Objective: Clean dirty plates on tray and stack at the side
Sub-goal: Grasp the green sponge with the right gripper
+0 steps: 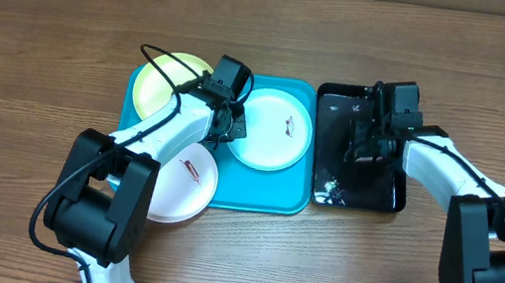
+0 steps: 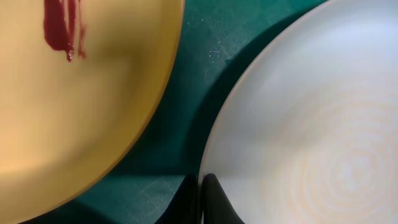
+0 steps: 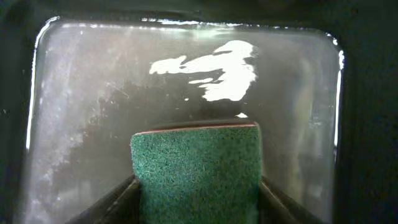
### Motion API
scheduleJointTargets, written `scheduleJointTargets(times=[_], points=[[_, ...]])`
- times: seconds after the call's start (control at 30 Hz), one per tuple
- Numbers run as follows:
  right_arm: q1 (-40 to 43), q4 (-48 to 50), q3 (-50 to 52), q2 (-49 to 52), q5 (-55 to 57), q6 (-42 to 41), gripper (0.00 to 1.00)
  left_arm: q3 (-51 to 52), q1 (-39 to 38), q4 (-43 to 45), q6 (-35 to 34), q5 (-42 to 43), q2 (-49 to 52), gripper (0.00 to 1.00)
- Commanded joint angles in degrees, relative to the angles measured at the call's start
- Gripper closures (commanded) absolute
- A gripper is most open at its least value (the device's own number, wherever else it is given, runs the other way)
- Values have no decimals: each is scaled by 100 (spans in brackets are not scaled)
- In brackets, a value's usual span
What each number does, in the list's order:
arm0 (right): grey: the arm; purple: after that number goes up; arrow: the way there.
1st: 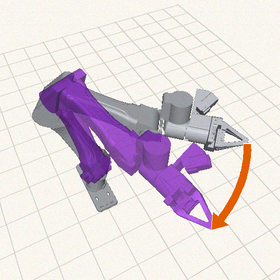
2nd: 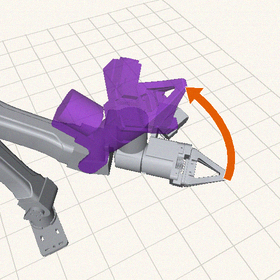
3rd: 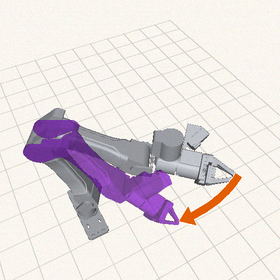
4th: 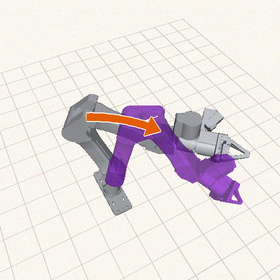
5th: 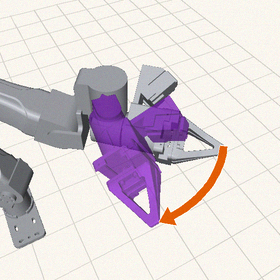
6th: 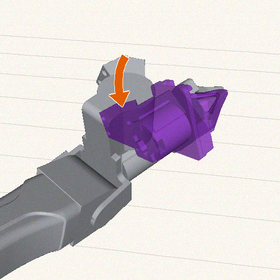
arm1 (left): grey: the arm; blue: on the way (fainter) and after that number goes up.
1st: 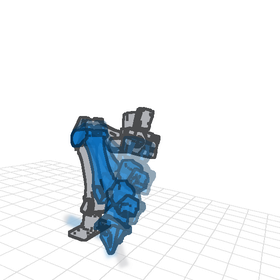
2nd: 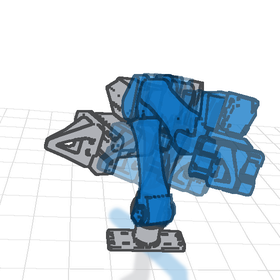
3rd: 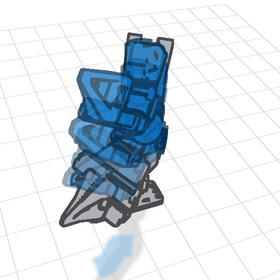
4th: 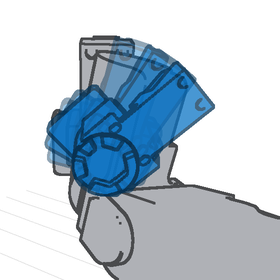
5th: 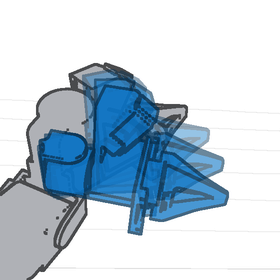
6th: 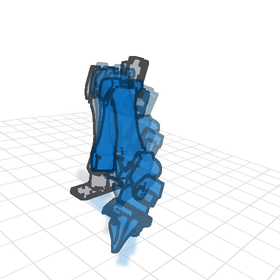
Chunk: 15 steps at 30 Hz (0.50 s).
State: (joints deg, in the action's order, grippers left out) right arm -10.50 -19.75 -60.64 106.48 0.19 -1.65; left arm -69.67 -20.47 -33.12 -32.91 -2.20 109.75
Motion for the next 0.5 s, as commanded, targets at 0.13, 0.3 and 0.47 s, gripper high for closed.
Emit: scheduleJointTargets(times=[0.13,0.3,0.47], points=[[-4,-48,-31,22,-37,-72,93,39,42,-48,11,-81,74,96],[-4,-986,-579,-70,-494,-175,94,39,42,-59,13,-83,72,96],[-4,-1482,-737,-179,-584,-177,96,39,42,-50,13,-83,72,96]])
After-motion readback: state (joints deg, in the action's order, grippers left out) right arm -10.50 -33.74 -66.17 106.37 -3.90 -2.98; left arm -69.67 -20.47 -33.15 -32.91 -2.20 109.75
